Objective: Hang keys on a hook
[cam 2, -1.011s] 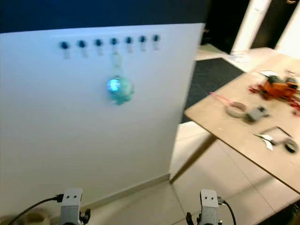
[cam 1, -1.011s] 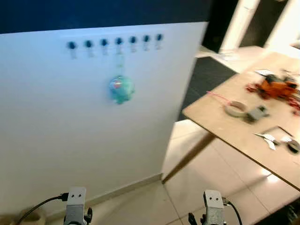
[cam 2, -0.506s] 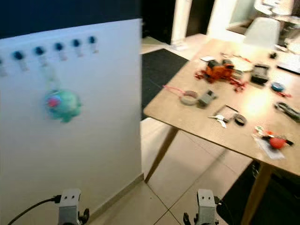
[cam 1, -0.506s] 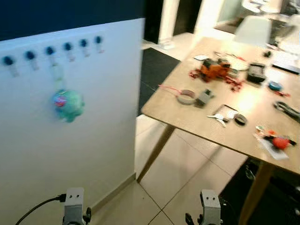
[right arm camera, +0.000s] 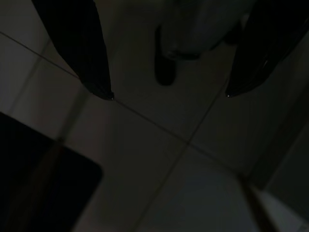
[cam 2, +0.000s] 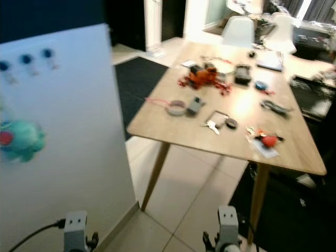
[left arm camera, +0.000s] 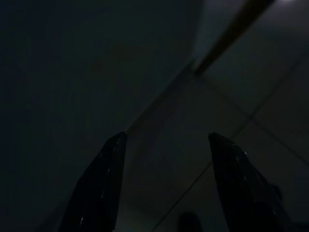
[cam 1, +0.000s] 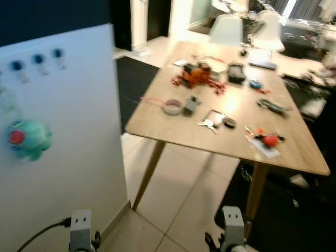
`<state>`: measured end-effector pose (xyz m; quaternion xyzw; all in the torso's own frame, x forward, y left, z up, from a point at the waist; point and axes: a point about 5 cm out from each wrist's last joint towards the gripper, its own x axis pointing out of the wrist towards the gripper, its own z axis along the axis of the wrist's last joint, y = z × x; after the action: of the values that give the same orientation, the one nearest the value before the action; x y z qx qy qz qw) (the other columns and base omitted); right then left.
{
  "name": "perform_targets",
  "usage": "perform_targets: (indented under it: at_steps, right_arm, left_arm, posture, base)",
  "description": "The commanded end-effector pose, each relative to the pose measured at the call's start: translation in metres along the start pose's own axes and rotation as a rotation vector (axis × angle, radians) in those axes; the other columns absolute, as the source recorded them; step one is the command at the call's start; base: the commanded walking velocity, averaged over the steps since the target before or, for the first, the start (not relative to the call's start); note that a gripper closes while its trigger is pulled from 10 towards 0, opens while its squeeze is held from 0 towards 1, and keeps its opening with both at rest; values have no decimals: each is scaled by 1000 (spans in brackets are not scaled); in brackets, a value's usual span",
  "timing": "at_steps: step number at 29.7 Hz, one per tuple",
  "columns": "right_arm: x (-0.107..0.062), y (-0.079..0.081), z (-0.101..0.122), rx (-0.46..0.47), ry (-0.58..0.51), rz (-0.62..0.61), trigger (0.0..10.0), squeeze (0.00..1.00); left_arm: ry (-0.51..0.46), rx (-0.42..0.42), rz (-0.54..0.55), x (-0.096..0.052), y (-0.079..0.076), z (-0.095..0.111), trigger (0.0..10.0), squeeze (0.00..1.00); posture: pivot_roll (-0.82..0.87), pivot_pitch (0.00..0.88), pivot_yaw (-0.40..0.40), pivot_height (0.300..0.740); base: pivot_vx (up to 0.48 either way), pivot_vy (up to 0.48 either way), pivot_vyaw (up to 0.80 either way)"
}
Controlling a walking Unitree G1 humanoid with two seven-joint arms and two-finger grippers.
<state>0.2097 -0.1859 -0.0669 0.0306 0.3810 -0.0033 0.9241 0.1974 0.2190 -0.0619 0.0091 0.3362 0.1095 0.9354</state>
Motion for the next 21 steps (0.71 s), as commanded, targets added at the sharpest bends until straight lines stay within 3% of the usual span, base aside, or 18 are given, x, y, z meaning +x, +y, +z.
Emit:
perform_targets:
  at_steps: [1, 17, 21]
  right_arm:
    - [-1, -1, 0, -6, -4, 1, 10000, 0]
    - [0, 0, 4, -21, -17, 8, 10000, 0]
    - [1, 5, 6, -31, -30, 46, 10000, 0]
  left_arm:
    - [-1, -14, 9, -1, 1, -2, 10000, 0]
    - [-3, -32, 23, -1, 2, -1, 10000, 0]
    - [-10, -37, 22, -1, 2, 0, 10000, 0]
  posture:
    - [50, 42, -12, 740]
    - [45, 35, -15, 740]
    - [45, 36, -13, 740]
  base:
    - [0, 0, -800]
    - [0, 0, -800]
    - [0, 0, -128]
